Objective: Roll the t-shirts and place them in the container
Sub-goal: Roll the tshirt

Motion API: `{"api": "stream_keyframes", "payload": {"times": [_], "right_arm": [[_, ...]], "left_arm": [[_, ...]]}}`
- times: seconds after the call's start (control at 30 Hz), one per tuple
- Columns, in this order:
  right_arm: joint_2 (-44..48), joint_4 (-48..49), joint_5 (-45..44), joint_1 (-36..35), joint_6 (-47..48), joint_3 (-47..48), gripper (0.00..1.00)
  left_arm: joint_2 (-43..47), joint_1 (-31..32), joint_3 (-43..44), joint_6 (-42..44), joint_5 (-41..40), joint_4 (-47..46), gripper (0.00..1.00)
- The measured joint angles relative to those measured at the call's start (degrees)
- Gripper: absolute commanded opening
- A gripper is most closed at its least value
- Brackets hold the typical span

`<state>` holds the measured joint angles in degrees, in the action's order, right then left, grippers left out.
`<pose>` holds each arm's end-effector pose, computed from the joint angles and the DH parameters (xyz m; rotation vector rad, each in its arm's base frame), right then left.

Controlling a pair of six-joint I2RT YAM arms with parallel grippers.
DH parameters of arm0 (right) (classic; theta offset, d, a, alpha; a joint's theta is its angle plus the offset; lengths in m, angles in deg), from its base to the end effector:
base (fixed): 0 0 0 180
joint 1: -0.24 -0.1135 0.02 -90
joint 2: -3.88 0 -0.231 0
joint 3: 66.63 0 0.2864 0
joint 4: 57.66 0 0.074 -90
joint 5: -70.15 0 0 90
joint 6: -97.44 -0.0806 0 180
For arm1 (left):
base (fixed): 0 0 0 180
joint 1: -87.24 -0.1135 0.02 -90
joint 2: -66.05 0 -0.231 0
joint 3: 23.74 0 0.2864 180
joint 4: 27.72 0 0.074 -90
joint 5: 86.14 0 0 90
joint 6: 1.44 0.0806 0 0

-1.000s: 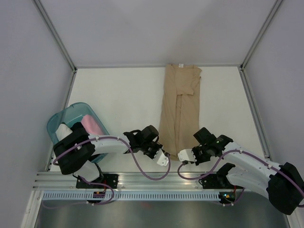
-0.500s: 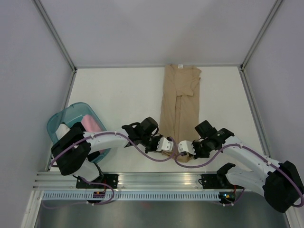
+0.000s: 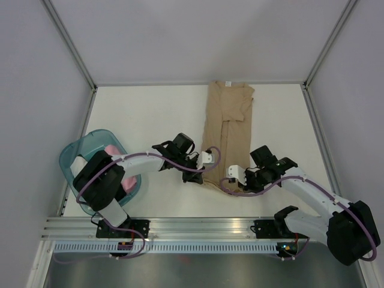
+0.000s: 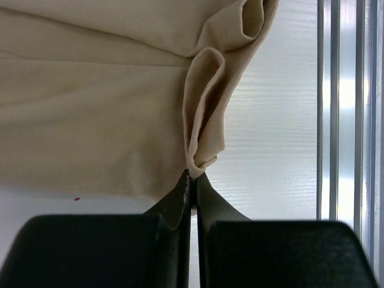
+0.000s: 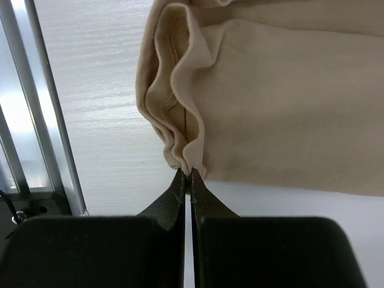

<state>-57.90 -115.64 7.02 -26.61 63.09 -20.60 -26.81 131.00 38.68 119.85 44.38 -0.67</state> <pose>0.1863 0.1352 0.0992 -1.8532 1.9730 0.5298 0.2174 -0.2807 0.0850 1.7253 1.8075 -0.9903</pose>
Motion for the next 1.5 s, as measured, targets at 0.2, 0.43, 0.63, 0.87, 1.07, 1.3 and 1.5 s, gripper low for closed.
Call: {"api": "stream_keyframes", "payload": {"times": [0.2,0.43,0.63,0.87,1.07,1.3,1.5], "right_arm": [[-2.5,2.7,-0.5,2.3,-2.8,1.2,0.00],[-4.2,5.9,-3.0,3.0,-5.5,1.9,0.13],[-4.3,10.3,-6.3,5.2,-10.4,1.9,0.43],[-4.3,14.2,-7.6,7.5,-13.7,2.5,0.48],[-2.0,11.1,-4.7,7.6,-8.1,2.4,0.34],[-1.4,11.3,0.8,5.0,-4.7,1.0,0.14],[-3.7,13.9,-0.5,2.1,-3.7,-1.6,0.13]], "left_arm": [[-3.0,-3.2,2.7,-3.8,2.2,1.0,0.02],[-6.6,-5.1,6.3,-6.2,3.3,3.6,0.02],[-9.0,-5.4,7.9,-7.6,3.8,5.0,0.02],[-10.6,-6.9,8.4,-9.9,4.9,6.1,0.03],[-10.6,-7.1,8.4,-10.7,4.9,6.3,0.16],[-10.6,-7.1,8.8,-12.2,2.2,6.3,0.22],[-10.6,-7.1,9.0,-15.5,-2.5,6.4,0.36]]}}
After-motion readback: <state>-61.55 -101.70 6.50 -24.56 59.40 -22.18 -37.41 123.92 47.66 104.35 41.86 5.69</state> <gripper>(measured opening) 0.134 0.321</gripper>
